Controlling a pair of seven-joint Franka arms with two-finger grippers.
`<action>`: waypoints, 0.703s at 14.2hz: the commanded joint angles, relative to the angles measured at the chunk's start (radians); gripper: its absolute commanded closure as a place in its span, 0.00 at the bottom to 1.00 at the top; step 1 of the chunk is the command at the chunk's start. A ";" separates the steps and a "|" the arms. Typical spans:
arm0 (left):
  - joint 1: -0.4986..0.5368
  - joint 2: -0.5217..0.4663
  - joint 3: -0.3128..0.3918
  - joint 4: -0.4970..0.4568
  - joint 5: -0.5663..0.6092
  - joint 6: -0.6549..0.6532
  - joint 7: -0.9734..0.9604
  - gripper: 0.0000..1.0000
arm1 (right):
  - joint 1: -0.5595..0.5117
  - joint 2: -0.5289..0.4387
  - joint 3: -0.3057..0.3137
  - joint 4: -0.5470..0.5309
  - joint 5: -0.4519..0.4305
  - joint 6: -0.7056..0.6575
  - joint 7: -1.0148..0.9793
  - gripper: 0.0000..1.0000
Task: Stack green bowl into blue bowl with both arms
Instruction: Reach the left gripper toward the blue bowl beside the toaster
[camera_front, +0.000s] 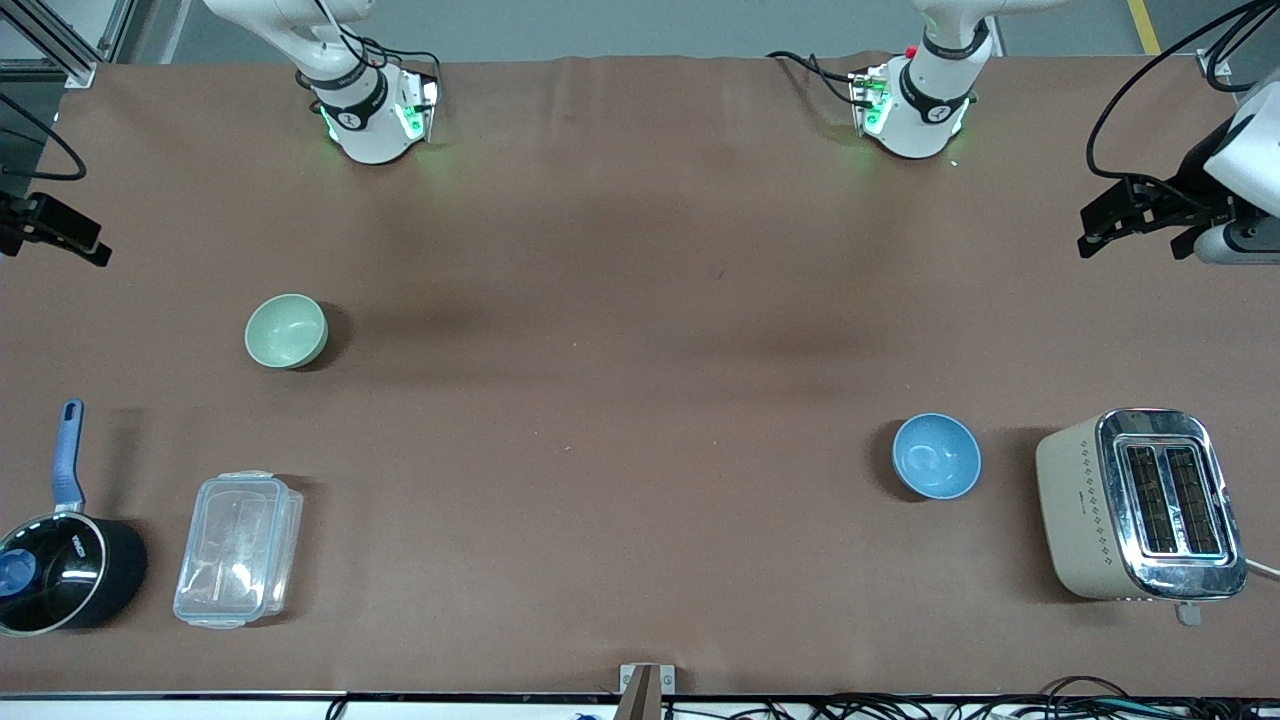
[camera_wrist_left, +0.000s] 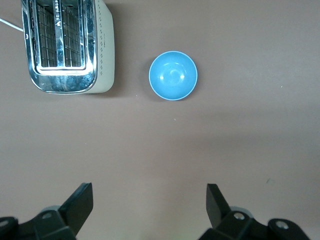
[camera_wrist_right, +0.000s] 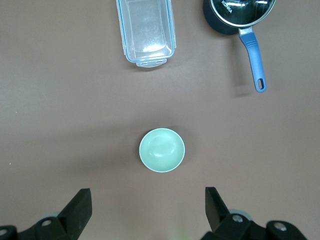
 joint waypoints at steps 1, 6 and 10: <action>-0.003 -0.007 -0.005 0.001 -0.015 -0.013 -0.002 0.00 | -0.044 0.004 0.050 0.001 0.030 -0.002 -0.024 0.00; -0.006 0.090 -0.001 0.061 0.014 -0.004 -0.002 0.00 | -0.046 0.003 0.058 -0.004 0.032 0.006 -0.028 0.01; 0.006 0.222 0.001 -0.002 0.066 0.201 0.001 0.00 | -0.043 0.004 0.055 -0.004 0.030 0.004 -0.034 0.01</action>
